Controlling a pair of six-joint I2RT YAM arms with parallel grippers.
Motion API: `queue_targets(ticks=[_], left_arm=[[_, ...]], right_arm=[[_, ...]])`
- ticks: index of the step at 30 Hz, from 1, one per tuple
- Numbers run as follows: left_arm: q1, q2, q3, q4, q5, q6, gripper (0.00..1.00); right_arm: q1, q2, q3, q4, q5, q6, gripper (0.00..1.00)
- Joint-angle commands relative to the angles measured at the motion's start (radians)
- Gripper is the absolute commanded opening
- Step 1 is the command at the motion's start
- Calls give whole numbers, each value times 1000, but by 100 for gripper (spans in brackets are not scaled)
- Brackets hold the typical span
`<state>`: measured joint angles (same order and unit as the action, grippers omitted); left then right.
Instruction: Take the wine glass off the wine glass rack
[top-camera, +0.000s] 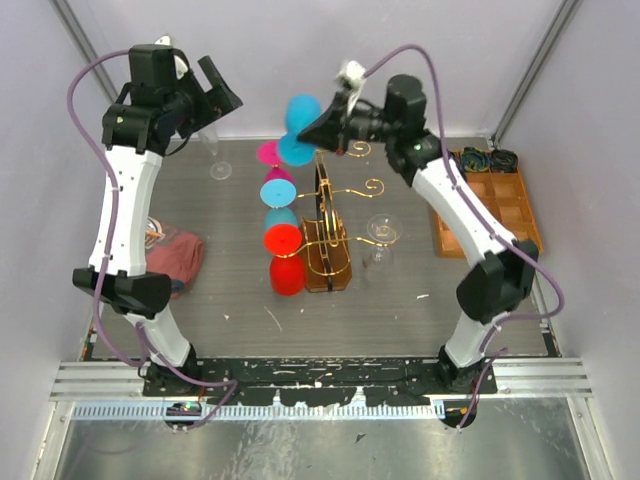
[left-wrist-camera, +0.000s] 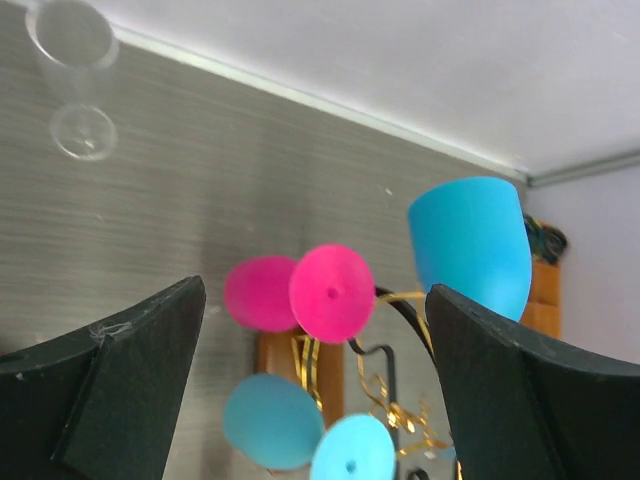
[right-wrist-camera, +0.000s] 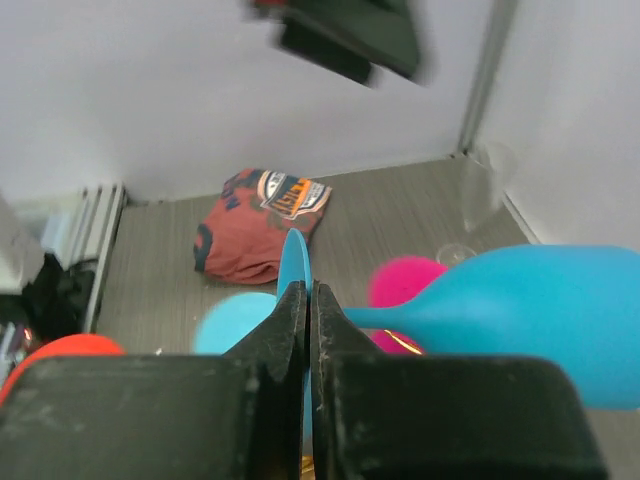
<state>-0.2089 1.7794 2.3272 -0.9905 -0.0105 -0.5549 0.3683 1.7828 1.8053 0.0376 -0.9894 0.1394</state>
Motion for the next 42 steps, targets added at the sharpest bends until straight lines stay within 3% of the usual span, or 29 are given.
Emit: queue_targets(ticks=[1,6,10,27,42], left_arm=[[26,-38,-26,-30,251,-93,98],[34,11,-8,-48,381,-126,98],[34,-1,-31,3,461,-139,98],[33,-44,-196,294,748,-256,98],[33,-37,-241,198,906,-110,98]], right_arm=[[129,-202,-35,-220,103,-641,1],[205,-217,-9,-355,156,-848,1],[232,-214,14,-411,159,-889,1],[306,-228,18,-449,123,-883,1],[332,-209,52,-460,95,-874,1]])
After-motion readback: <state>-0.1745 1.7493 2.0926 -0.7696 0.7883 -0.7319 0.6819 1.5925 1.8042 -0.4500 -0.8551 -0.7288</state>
